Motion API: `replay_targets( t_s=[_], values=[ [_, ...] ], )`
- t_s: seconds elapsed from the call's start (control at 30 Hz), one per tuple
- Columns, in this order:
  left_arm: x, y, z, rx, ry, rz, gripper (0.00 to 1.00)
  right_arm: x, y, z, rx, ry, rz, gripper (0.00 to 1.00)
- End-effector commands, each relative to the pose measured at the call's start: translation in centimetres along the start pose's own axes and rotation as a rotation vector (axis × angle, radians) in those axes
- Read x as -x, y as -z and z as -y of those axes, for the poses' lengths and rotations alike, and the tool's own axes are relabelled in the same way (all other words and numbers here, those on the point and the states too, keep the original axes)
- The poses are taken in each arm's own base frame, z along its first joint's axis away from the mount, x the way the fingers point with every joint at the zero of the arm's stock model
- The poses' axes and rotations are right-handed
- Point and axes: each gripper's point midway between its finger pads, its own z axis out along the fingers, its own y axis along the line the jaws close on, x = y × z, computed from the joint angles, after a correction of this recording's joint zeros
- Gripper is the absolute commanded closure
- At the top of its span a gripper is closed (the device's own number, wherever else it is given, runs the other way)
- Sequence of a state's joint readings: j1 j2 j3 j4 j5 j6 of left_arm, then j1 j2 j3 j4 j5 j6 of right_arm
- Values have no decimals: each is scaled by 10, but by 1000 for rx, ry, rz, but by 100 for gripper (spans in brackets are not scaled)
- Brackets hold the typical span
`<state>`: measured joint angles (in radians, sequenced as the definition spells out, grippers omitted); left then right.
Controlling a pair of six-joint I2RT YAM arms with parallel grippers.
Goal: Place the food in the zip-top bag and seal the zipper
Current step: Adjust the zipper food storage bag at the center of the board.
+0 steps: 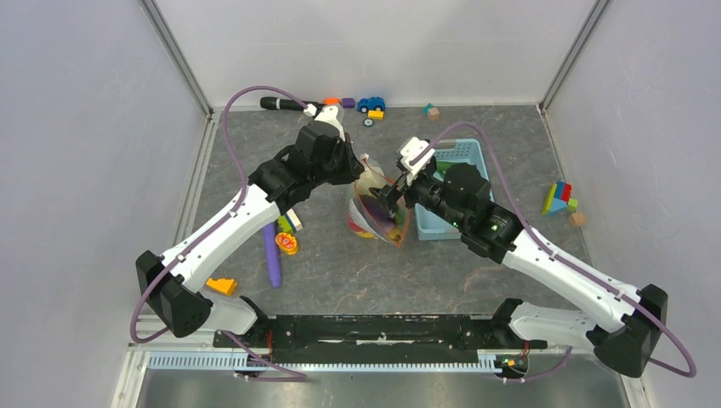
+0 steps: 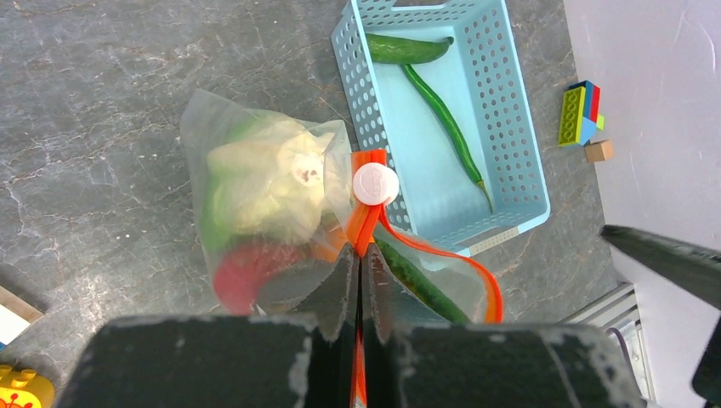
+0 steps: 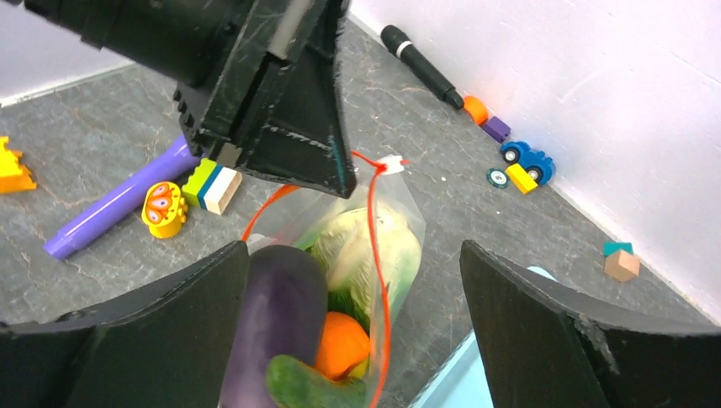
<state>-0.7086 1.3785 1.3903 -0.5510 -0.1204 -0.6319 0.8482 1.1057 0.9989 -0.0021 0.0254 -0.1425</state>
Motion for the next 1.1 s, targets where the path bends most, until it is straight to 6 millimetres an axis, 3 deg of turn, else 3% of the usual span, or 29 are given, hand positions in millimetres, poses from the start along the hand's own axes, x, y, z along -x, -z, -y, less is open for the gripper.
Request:
replay_targets(
  t_s=[0.0,0.1,0.2,0.3,0.43,0.63,0.7,0.77,0.83,0.93,0.97,1.0,1.07],
  values=[
    [23,3,15,-64,40,63,98,23,10,18,-42,-111,62,2],
    [21,0,11,-59,43,54,98,7,16,31,-59,-221,11,2],
    [20,-1,8,-59,44,48,98,-25,20,46,-108,-311,-86,2],
    [21,-2,6,-62,38,44,98,-54,21,42,-86,-339,-185,7],
    [20,-4,3,-58,38,38,98,-79,17,29,-32,-355,-251,13],
    [21,-6,-1,-52,33,36,98,-108,4,34,-60,-371,-323,27],
    [21,-8,-5,-38,32,35,98,-111,-1,33,-52,-379,-330,41],
    [23,-12,-11,-16,34,39,98,-108,-4,31,-25,-382,-324,70],
    [25,-18,-20,15,37,40,97,-99,-6,26,13,-380,-301,86],
    [30,-31,-37,63,40,27,89,-82,-10,21,73,-380,-271,100],
    [33,-34,-43,83,33,26,85,-78,-12,21,84,-395,-268,100],
    [35,-38,-50,107,29,26,80,-75,-14,20,102,-420,-274,100],
    [42,-39,-56,117,7,31,60,-71,-20,20,140,-483,-295,100]
  ],
)
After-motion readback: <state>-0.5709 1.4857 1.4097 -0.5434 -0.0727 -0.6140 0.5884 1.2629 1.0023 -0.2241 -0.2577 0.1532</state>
